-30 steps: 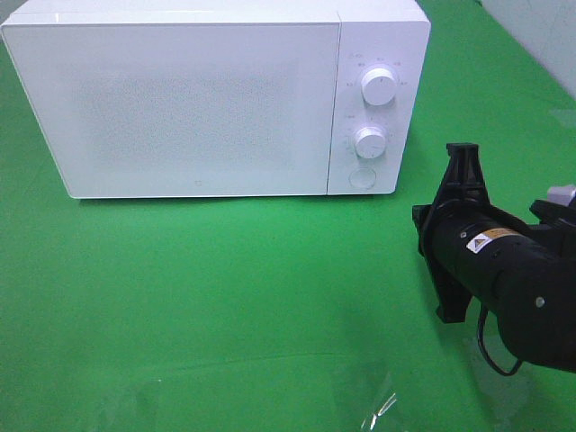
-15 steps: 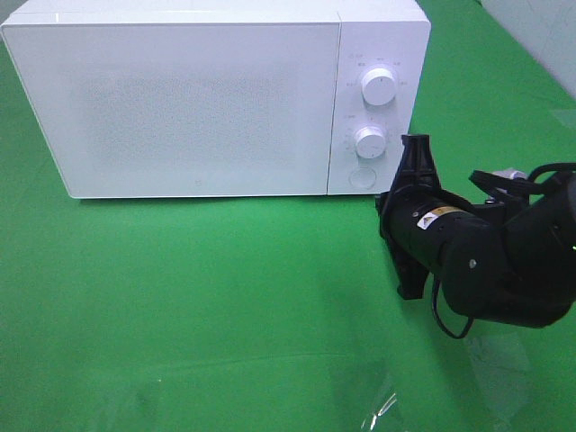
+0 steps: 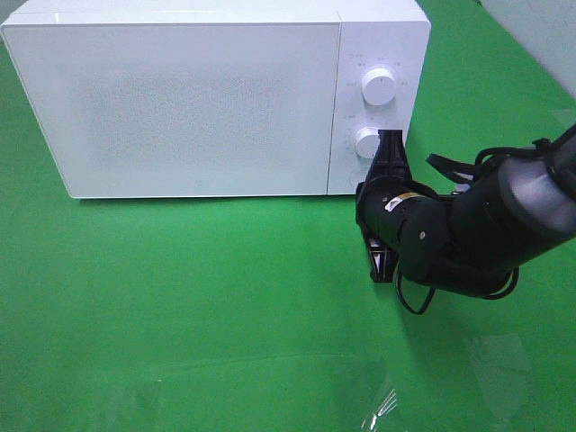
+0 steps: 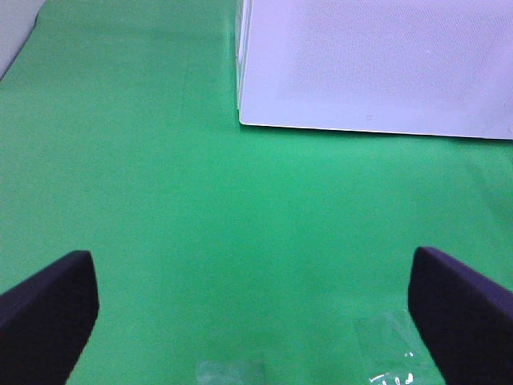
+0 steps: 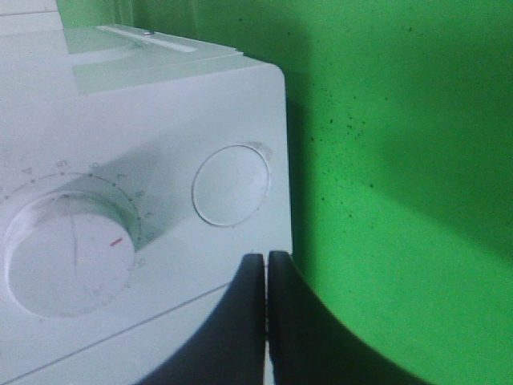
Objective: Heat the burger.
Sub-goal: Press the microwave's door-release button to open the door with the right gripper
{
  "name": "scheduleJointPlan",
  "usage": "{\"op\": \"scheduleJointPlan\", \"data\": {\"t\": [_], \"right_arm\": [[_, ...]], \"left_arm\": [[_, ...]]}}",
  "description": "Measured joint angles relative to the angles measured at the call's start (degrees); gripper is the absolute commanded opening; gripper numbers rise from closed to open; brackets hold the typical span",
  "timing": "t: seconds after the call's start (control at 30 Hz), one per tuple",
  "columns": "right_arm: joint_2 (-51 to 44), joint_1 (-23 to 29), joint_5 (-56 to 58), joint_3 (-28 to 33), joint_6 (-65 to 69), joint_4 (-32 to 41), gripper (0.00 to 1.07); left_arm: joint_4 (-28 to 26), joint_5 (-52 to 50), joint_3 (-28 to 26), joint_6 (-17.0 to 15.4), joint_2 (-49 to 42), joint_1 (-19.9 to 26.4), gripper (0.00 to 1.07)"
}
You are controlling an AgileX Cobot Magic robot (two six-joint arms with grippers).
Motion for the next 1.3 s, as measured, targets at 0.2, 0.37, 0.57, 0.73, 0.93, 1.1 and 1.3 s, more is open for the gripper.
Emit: {"op": "scheduleJointPlan", "data": {"t": [0.2, 0.37, 0.57, 0.73, 0.93, 1.1, 1.3], "right_arm": [[2.4, -0.6, -0.2, -3.1, 0.0, 0.5, 0.0], [3.4, -2.0, -0.4, -5.2, -0.1, 1.0, 0.0], [3.7, -2.2, -1.3, -5.9, -0.6, 1.9, 0.0], [5.0, -2.8, -1.9, -5.9, -0.6, 2.9, 0.0], [5.0, -2.8, -1.9, -7.6, -0.6, 2.1, 0.0], [5.5, -2.9, -2.1, -8.0, -0.6, 2.2, 0.0], [6.5, -3.2, -2.8, -8.0, -0.6, 2.2, 0.0]], "left_arm": [[0.0, 0.0, 0.0, 0.0, 0.0, 0.0, 0.97], [0.0, 0.0, 0.0, 0.0, 0.0, 0.0, 0.97], [0.0, 0.0, 0.0, 0.0, 0.0, 0.0, 0.97], [0.0, 0.0, 0.0, 0.0, 0.0, 0.0, 0.97], [0.0, 0.0, 0.0, 0.0, 0.0, 0.0, 0.97], [0.0, 0.0, 0.0, 0.0, 0.0, 0.0, 0.97], [0.0, 0.0, 0.0, 0.0, 0.0, 0.0, 0.97]]}}
